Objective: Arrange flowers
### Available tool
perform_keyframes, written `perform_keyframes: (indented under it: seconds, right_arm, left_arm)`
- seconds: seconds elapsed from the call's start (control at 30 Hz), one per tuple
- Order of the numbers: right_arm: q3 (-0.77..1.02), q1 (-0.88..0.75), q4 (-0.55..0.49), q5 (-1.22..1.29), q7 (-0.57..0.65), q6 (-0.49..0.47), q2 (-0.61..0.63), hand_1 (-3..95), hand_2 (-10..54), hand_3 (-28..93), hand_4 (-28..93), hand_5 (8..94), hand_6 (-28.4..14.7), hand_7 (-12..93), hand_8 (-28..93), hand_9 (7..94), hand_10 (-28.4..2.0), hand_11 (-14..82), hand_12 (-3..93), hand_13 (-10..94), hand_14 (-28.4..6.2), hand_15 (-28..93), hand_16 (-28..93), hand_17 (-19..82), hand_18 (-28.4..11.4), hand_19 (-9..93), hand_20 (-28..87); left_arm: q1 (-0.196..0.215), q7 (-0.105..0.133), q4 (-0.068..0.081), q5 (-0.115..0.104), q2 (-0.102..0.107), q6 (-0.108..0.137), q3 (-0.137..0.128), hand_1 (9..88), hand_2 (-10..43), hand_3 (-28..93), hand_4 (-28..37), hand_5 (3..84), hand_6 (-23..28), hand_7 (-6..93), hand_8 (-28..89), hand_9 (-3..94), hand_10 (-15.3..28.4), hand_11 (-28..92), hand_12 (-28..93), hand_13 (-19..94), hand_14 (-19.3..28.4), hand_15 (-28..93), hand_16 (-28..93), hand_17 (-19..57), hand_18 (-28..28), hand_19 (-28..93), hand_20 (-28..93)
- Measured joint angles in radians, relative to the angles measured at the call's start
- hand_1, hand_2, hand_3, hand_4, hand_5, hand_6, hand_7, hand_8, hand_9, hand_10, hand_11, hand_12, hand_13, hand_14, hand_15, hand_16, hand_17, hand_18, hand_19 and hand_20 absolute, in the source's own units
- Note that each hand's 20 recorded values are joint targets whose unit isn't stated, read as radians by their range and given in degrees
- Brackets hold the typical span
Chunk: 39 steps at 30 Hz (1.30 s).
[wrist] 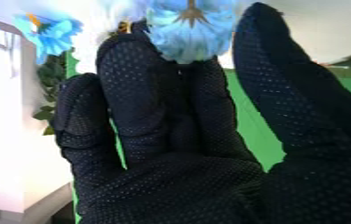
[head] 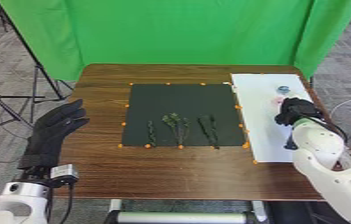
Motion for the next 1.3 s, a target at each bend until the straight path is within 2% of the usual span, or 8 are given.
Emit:
perform_keyframes:
  seconds: [0.07, 0.2, 0.3, 0.6, 0.73, 0.97, 1.2, 1.3]
  right_arm:
    - [-0.007, 0.004, 0.003, -0.009, 0.006, 0.002, -0.002, 47.0, -9.5, 81, -28, 61.0, -1.4, 29, -8, 66.2, -11.2, 23.0, 17.4, 69, -6.3, 71, 24, 44, -17.0, 93, 29]
    - [-0.022, 0.015, 0.013, -0.026, 0.022, 0.010, -0.006, 55.1, -9.5, 75, -28, 65.8, -0.5, 34, -3, 78.9, -7.7, 11.3, 31.2, 73, -4.7, 70, 26, 47, -16.2, 93, 31]
    - [-0.034, 0.019, 0.021, -0.040, 0.033, 0.028, -0.007, 58.2, -9.5, 74, -28, 70.5, 1.2, 36, -1, 84.8, -6.4, 11.4, 34.8, 76, -4.0, 69, 26, 50, -15.6, 93, 33]
    - [-0.049, 0.007, 0.027, -0.068, 0.043, 0.096, -0.007, 58.9, -9.5, 75, -28, 75.2, 1.8, 36, 0, 89.0, -5.8, 12.6, 36.7, 79, -3.7, 69, 23, 52, -15.3, 93, 35]
    - [-0.053, -0.005, 0.006, -0.079, 0.035, 0.132, -0.005, 58.9, -9.5, 75, -28, 75.5, 1.8, 35, 1, 89.2, -5.8, 12.3, 36.8, 79, -3.6, 69, 23, 52, -15.4, 93, 36]
    - [-0.127, 0.020, -0.113, -0.088, -0.008, 0.179, 0.013, 58.9, -9.5, 75, -28, 75.8, 1.7, 35, 1, 89.5, -6.0, 12.5, 37.3, 80, -3.6, 70, 23, 53, -15.4, 93, 37]
    - [-0.252, 0.135, -0.222, -0.073, -0.064, 0.220, 0.012, 58.9, -9.5, 75, -28, 76.3, 1.5, 34, 2, 89.6, -5.9, 12.6, 37.3, 79, -3.5, 70, 23, 53, -15.2, 93, 38]
    - [-0.318, 0.206, -0.243, -0.014, -0.107, 0.236, 0.000, 58.9, -9.5, 75, -28, 76.3, 1.6, 34, 2, 89.6, -5.8, 12.6, 37.3, 79, -3.3, 71, 23, 53, -14.9, 93, 38]
  left_arm:
    - [-0.001, -0.002, 0.000, 0.000, 0.000, -0.002, 0.000, 27.7, 2.1, 82, -21.6, 35.6, 6.8, 20.5, -13, 31.5, 17.9, 33, 10, 21, 23.7, 59, -12, -12.0, 20.1, 52, 10]
    - [-0.003, -0.005, 0.001, 0.001, -0.001, -0.004, 0.000, 27.7, 2.1, 82, -21.5, 35.5, 6.9, 20.4, -13, 31.5, 17.9, 33, 10, 21, 23.7, 59, -12, -12.0, 20.1, 52, 10]
    - [-0.002, -0.006, 0.001, 0.002, -0.001, -0.005, -0.003, 27.7, 2.1, 82, -21.4, 35.5, 6.9, 20.4, -13, 31.5, 17.9, 33, 10, 21, 23.7, 59, -12, -11.9, 20.1, 52, 10]
    - [0.003, -0.015, 0.000, 0.006, -0.005, -0.009, -0.019, 27.7, 2.2, 82, -21.4, 35.6, 6.9, 20.4, -13, 31.4, 17.9, 33, 10, 21, 23.7, 59, -12, -12.0, 20.1, 52, 10]
    - [0.025, -0.018, -0.004, 0.008, -0.008, -0.011, -0.051, 27.7, 2.2, 82, -21.4, 35.6, 6.9, 20.4, -13, 31.4, 17.9, 33, 10, 21, 23.8, 59, -12, -12.0, 20.1, 52, 10]
    - [0.121, -0.017, -0.022, 0.006, -0.009, -0.009, -0.140, 27.9, 2.3, 82, -21.6, 35.6, 6.9, 20.4, -13, 31.6, 18.1, 33, 10, 21, 23.8, 59, -12, -12.0, 20.1, 52, 10]
    - [0.184, -0.011, -0.029, 0.002, -0.009, -0.006, -0.175, 28.0, 2.4, 82, -21.7, 35.8, 7.1, 20.5, -13, 31.9, 18.1, 33, 10, 22, 24.1, 59, -12, -12.0, 20.3, 52, 10]
    - [0.215, -0.006, -0.034, -0.004, -0.009, -0.003, -0.206, 28.0, 2.4, 82, -21.8, 35.9, 7.1, 20.6, -13, 32.1, 18.1, 33, 10, 22, 24.1, 59, -12, -12.0, 20.3, 52, 10]
